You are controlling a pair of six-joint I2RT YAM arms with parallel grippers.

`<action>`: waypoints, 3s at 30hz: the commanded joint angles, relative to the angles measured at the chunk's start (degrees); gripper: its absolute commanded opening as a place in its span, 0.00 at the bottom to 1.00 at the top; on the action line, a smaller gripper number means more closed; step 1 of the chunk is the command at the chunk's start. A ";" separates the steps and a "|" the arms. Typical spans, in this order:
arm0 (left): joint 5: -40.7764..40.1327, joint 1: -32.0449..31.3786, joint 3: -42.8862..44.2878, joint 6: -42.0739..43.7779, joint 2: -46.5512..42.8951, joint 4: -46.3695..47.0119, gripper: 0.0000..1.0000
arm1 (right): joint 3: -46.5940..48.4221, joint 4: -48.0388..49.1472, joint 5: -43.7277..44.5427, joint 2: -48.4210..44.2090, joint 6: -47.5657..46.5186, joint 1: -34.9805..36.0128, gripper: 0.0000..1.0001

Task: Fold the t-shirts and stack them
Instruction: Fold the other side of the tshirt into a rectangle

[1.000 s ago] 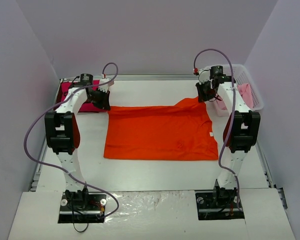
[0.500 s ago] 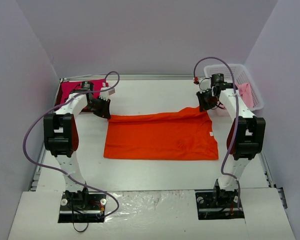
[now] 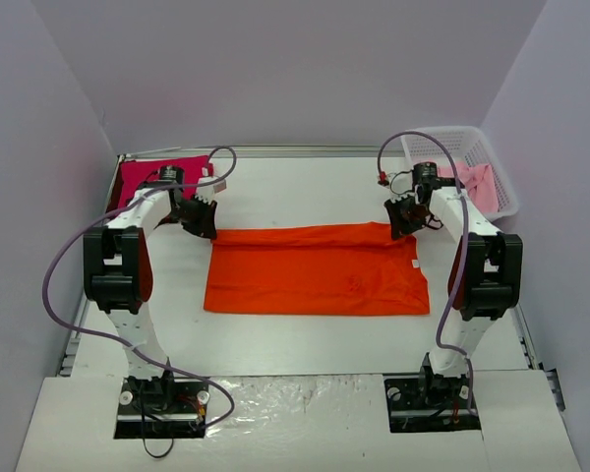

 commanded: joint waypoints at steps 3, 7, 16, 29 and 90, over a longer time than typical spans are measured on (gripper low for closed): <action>1.38 0.44 -2.06 2.13 -3.29 0.69 0.02 | -2.35 -0.97 -1.51 -1.06 -1.38 -0.40 0.00; 1.12 0.36 -4.09 2.39 -3.65 1.92 0.02 | -3.67 -0.61 -1.69 -0.36 -1.82 -0.40 0.00; 0.15 -0.08 -5.84 4.24 -2.15 1.75 0.02 | -5.78 -0.17 -2.83 1.66 -1.91 -0.32 0.00; -2.84 -1.49 -6.82 6.26 -2.24 1.14 0.15 | -6.40 -0.44 -1.86 4.31 -1.91 -0.40 0.21; -6.18 3.87 -13.93 5.38 -33.62 -12.40 0.51 | 14.96 -17.22 -14.16 17.84 -14.56 1.79 0.45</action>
